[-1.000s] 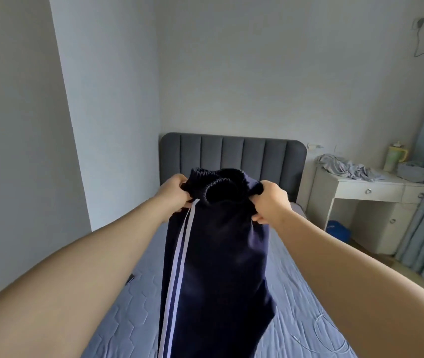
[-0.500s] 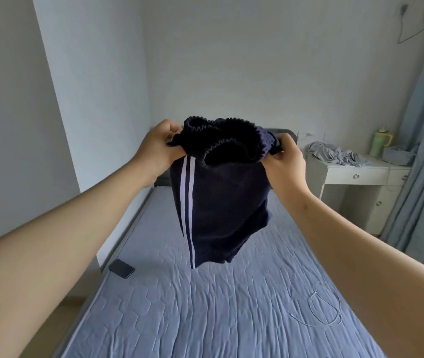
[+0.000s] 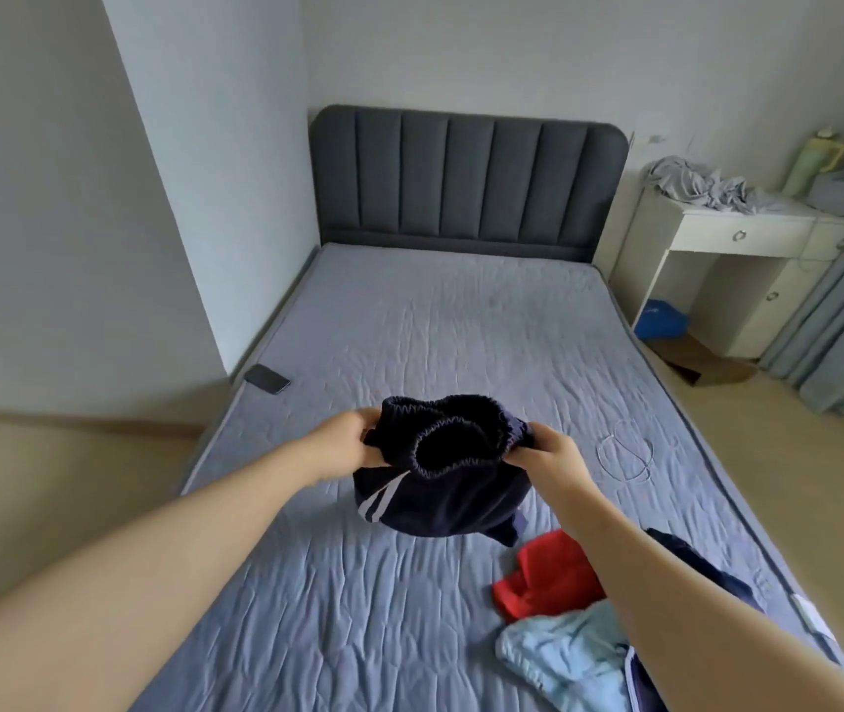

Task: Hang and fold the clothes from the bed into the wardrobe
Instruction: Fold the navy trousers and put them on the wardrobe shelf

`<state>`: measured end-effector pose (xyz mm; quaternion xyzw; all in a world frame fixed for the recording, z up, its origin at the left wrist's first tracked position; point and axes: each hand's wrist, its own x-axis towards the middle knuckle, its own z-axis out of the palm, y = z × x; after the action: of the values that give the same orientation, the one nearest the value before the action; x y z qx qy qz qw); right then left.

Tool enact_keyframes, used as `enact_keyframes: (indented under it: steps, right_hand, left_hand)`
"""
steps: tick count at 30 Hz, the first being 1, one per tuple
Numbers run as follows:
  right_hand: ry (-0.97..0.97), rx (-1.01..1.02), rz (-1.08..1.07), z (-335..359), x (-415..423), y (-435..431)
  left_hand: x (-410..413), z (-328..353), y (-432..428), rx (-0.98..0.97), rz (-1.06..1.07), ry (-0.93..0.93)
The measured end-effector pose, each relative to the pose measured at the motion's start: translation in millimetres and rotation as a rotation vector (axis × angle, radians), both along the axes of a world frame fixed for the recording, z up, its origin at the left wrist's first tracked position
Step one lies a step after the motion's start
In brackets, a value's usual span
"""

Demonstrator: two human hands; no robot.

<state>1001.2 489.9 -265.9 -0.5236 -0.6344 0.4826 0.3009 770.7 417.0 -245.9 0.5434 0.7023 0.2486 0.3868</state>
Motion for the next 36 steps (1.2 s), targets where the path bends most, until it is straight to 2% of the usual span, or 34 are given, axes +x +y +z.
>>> enact_keyframes:
  steps: [5,11,14,20,27,29,32,34,36]
  right_hand:
    - [0.013,-0.258,0.089,-51,25,-58]
    - [0.028,-0.369,0.052,-70,39,-96]
    - [0.004,-0.409,0.042,-82,41,-98]
    - [-0.261,-0.328,0.008,-130,27,-75]
    - [-0.506,-0.160,-0.073,-176,-19,2]
    - [-0.459,-0.148,-0.149,-186,-40,38]
    - [-0.232,-0.201,-0.280,-212,-68,90]
    - [-0.062,-0.279,-0.264,-233,-80,107]
    - [-0.028,-0.316,-0.204,-260,-84,115]
  left_hand:
    - [27,-57,-70,-0.181,0.066,-0.198]
    - [47,-80,-114,-0.370,0.153,-0.362]
    - [48,-92,-115,-0.368,0.177,-0.331]
    - [37,-137,-78,-0.313,0.179,-0.130]
    - [-9,-200,17,-0.326,0.294,-0.142]
    - [-23,-214,56,-0.261,0.333,-0.161]
    - [-37,-238,109,-0.109,0.405,-0.256]
    - [-41,-257,130,-0.071,0.412,-0.411]
    - [-44,-286,144,-0.103,0.405,-0.448]
